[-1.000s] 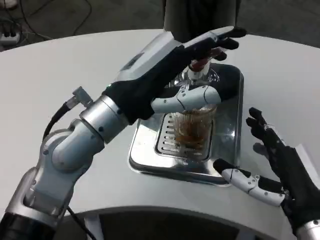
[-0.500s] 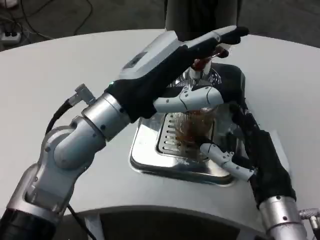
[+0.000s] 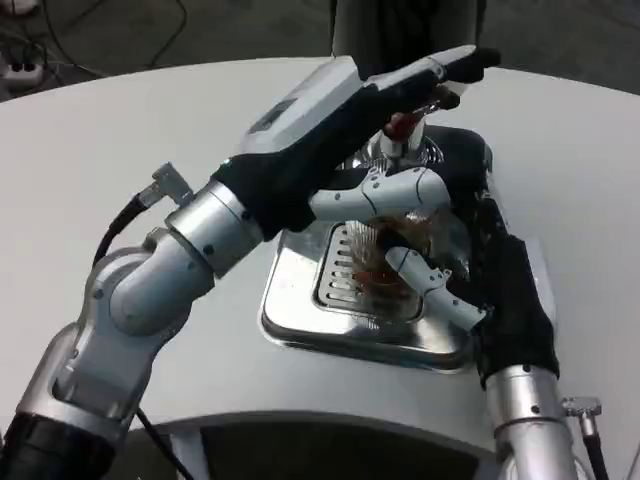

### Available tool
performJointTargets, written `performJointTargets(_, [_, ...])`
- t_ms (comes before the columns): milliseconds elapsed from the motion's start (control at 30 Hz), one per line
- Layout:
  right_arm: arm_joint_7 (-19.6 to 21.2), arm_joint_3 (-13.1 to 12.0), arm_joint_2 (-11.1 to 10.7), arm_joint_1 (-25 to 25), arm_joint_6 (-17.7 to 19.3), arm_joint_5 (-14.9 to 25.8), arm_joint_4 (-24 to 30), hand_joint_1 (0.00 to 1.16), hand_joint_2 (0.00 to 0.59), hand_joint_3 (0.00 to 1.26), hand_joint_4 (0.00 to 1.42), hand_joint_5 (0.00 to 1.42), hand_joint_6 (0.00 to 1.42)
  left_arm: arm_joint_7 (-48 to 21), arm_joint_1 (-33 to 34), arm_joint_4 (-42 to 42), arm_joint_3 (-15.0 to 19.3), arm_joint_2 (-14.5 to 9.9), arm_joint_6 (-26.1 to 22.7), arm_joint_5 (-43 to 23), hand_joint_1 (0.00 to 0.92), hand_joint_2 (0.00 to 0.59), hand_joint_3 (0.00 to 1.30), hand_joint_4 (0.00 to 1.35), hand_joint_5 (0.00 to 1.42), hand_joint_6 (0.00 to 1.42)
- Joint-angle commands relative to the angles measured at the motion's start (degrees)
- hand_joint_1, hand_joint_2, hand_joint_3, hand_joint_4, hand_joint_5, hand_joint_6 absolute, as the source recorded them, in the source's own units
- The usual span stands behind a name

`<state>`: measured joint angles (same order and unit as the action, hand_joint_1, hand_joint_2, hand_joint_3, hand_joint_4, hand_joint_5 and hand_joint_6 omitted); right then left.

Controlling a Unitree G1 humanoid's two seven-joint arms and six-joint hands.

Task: Grasp the cup under the faucet to collect the drink, then remove the cup.

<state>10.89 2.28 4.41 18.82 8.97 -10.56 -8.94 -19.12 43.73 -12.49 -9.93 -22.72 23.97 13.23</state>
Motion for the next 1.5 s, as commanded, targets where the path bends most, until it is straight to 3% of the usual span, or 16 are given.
performJointTargets(33, [1.3, 0.3, 0.5, 2.1, 2.5, 0.0, -4.0, 0.77, 0.194, 0.05, 0.08, 0.07, 0.11, -1.4, 0.8, -1.2, -0.9, -0.2, -0.3, 1.1, 0.0, 0.097, 0.15, 0.15, 0.23, 0.13])
performJointTargets(567, [2.5, -0.3, -0.9, 7.4, 6.5, 0.0, -13.7, 0.79, 0.179, 0.05, 0.09, 0.09, 0.12, -1.1, 0.9, -2.2, -1.0, 0.0, 0.1, 1.1, 0.0, 0.098, 0.16, 0.15, 0.23, 0.12])
performJointTargets(1500, [7.2, 2.3, -1.6, 11.5, 7.4, -5.3, -18.6, 0.75, 0.156, 0.06, 0.12, 0.12, 0.13, -1.0, 1.9, -3.1, -0.7, -0.1, -0.3, 1.1, 0.0, 0.108, 0.16, 0.15, 0.23, 0.12])
